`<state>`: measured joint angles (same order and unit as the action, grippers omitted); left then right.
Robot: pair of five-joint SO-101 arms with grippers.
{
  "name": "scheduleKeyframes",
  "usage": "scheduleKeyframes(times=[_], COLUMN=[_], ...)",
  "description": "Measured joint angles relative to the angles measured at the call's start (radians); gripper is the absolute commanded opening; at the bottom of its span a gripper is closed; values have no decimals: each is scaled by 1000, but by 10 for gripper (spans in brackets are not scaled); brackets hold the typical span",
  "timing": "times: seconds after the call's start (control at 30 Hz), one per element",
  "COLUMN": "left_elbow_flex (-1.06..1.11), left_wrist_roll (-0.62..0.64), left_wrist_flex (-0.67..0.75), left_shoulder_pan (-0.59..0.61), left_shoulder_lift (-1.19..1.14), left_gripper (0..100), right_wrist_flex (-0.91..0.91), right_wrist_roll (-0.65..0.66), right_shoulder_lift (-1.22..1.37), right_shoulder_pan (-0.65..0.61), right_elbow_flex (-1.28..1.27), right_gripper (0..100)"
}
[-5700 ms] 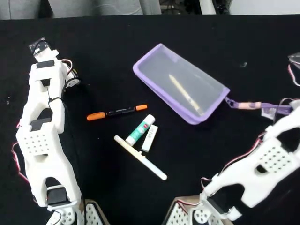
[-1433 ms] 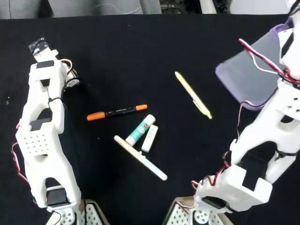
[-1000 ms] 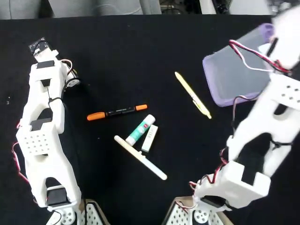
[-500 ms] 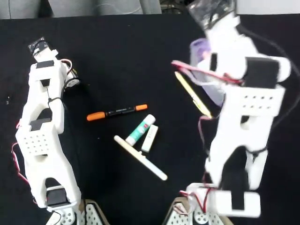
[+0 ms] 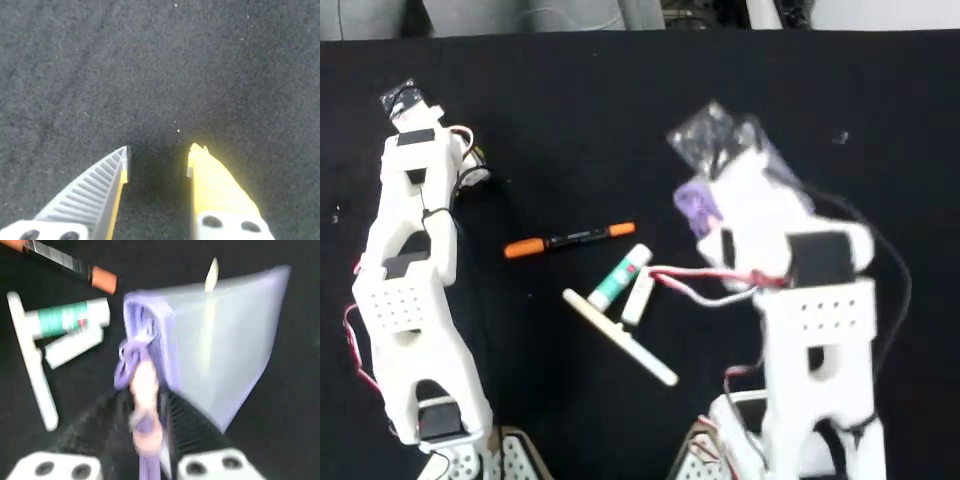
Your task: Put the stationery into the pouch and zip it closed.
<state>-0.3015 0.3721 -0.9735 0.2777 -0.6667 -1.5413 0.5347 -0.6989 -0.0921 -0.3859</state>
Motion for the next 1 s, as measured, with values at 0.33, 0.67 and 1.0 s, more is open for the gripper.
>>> scheduleKeyframes(times=[0.33, 0.67, 1.0], left_elbow_flex=[-38, -140, -267], left_wrist_roll=[-3, -176, -204], left_wrist_flex=[-44, -242, -502], left_shoulder_pan=[0, -81, -192], left_shoulder_lift=[-12, -20, -23], left_gripper=[199, 198, 198], right_wrist_flex=[147, 279, 427], right_wrist_roll=[0, 2, 0], right_shoulder_lift=[-324, -339, -339], right_shoulder_pan=[0, 2, 54], right_elbow_flex=[-376, -511, -635], right_gripper=[11, 11, 11])
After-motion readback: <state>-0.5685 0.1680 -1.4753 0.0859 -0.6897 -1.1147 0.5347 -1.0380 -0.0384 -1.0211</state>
